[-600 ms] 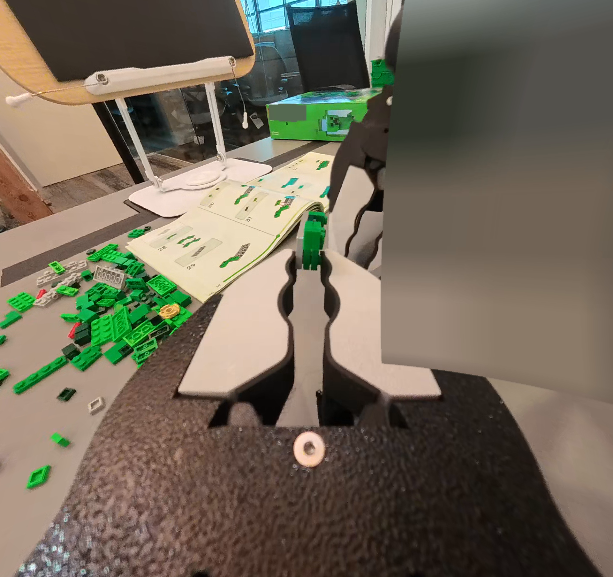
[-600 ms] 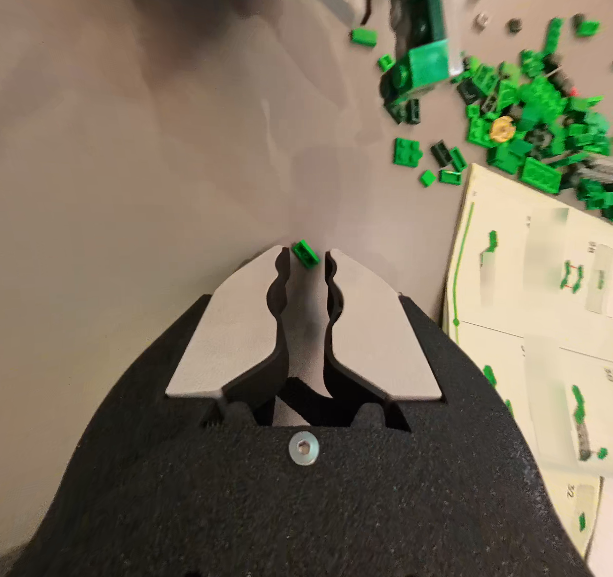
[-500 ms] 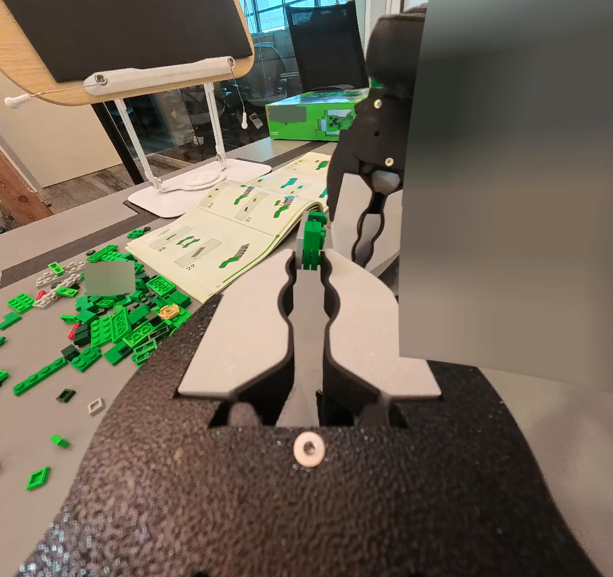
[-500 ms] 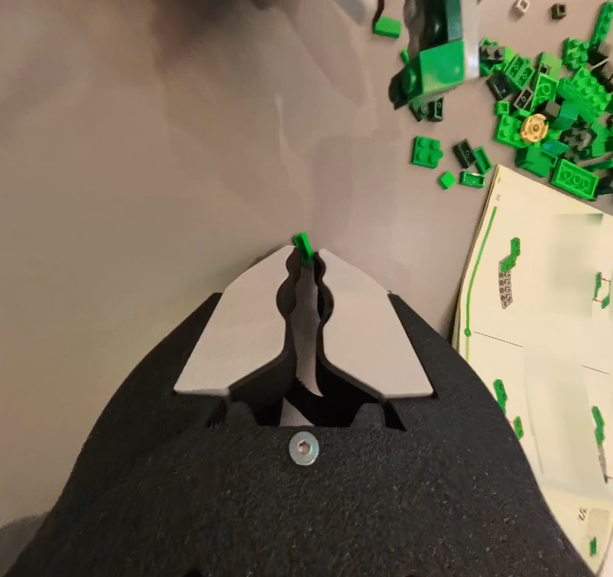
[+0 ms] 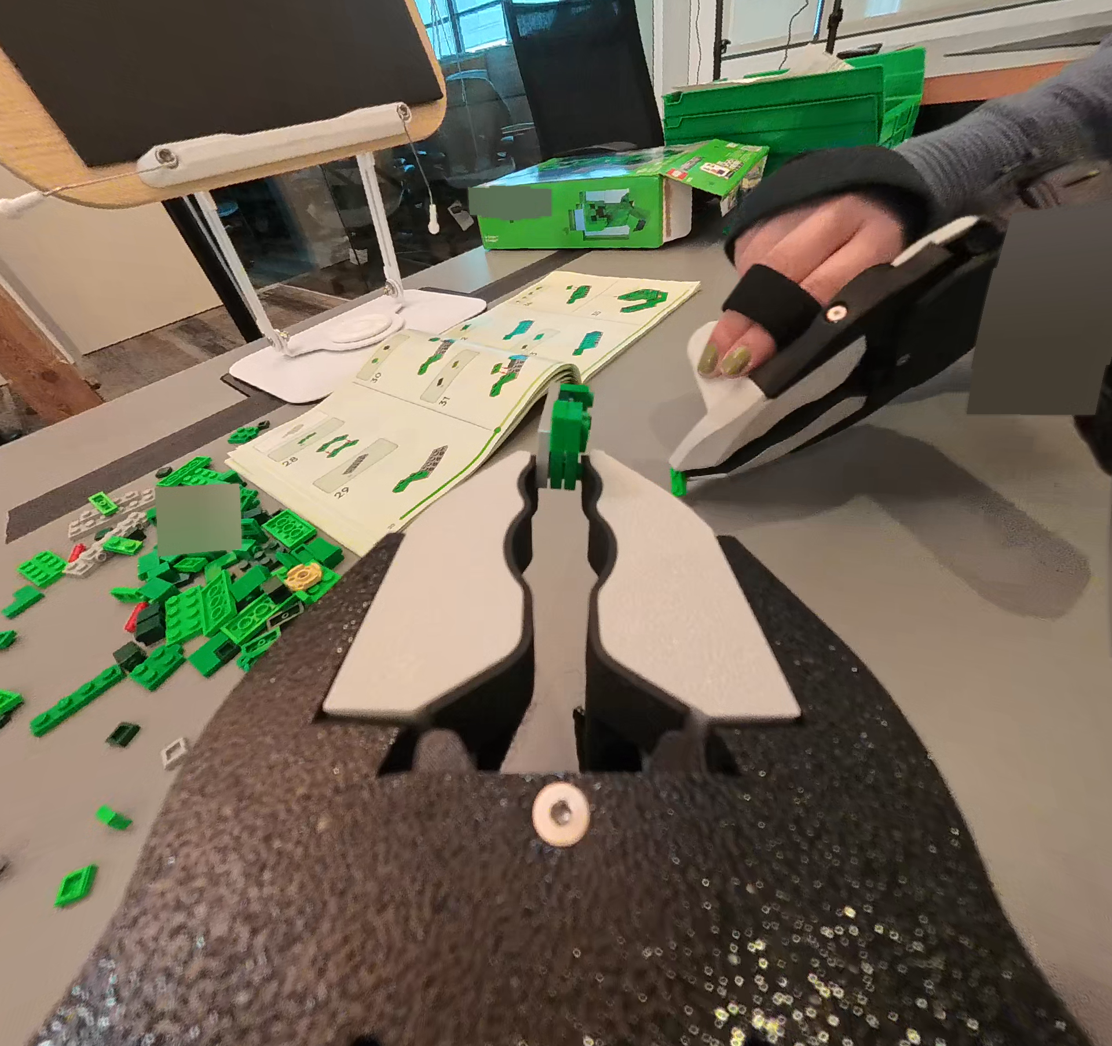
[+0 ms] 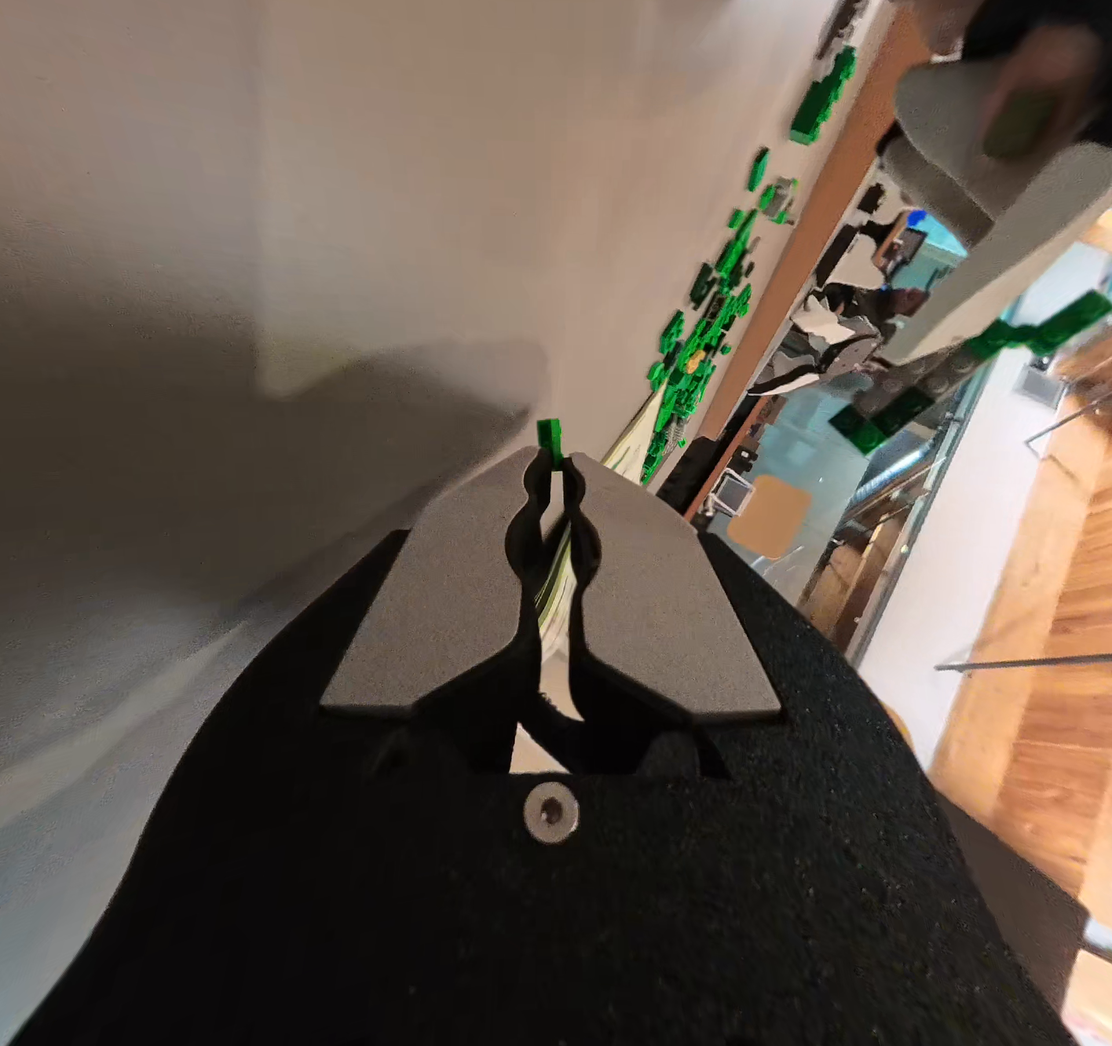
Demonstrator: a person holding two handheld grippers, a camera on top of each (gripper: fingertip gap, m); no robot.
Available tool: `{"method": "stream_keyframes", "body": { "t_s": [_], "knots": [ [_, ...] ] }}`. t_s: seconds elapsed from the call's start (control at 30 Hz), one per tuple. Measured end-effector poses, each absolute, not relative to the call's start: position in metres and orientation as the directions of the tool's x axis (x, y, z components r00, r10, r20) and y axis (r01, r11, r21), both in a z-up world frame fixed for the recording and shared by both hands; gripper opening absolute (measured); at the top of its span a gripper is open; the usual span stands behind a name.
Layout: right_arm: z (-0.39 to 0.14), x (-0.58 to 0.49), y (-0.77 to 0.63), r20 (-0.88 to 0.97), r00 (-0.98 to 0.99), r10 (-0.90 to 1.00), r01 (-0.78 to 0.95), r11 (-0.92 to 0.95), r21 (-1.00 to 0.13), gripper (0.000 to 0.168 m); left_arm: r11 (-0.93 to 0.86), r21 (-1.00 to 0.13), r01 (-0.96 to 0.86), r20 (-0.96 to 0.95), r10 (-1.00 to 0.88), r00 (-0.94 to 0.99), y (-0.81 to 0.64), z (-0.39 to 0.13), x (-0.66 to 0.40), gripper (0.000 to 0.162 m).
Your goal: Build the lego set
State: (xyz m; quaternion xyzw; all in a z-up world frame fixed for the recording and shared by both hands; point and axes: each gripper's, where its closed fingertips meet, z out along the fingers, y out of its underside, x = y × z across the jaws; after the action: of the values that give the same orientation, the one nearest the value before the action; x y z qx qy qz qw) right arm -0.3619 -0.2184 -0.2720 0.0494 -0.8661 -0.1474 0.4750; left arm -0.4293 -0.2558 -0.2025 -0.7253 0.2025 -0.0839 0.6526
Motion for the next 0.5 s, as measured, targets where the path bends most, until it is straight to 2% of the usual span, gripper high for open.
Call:
{"method": "stream_keyframes", "body": {
  "t_s": [0.13, 0.23, 0.3, 0.4, 0.5],
  "knots": [
    [-0.277, -0.354, -0.218, 0.757, -0.600, -0.258, 0.010, 0.944, 0.329, 0.009, -0.065, -0.980, -0.187, -0.147, -0.397, 0.906, -0.255, -0.202, -0.431, 0.013],
    [-0.273, -0.346, -0.218, 0.738, -0.646, -0.195, 0.023, 0.961, 0.275, 0.022, -0.063, -0.983, -0.174, -0.136, -0.397, 0.908, -0.254, -0.202, -0.431, 0.013],
    [-0.266, -0.341, -0.219, 0.747, -0.657, -0.103, 0.073, 0.977, 0.199, 0.027, -0.054, -0.983, -0.174, -0.139, -0.394, 0.909, -0.254, -0.201, -0.431, 0.013],
    [-0.247, -0.342, -0.217, 0.817, -0.560, 0.137, 0.252, 0.968, 0.010, 0.027, -0.015, -0.988, -0.155, -0.137, -0.387, 0.912, -0.256, -0.193, -0.432, 0.013],
    [-0.234, -0.347, -0.218, 0.799, -0.333, 0.500, 0.432, 0.835, -0.342, 0.024, 0.027, -0.993, -0.117, -0.118, -0.368, 0.922, -0.256, -0.185, -0.433, 0.013]
  ]
}}
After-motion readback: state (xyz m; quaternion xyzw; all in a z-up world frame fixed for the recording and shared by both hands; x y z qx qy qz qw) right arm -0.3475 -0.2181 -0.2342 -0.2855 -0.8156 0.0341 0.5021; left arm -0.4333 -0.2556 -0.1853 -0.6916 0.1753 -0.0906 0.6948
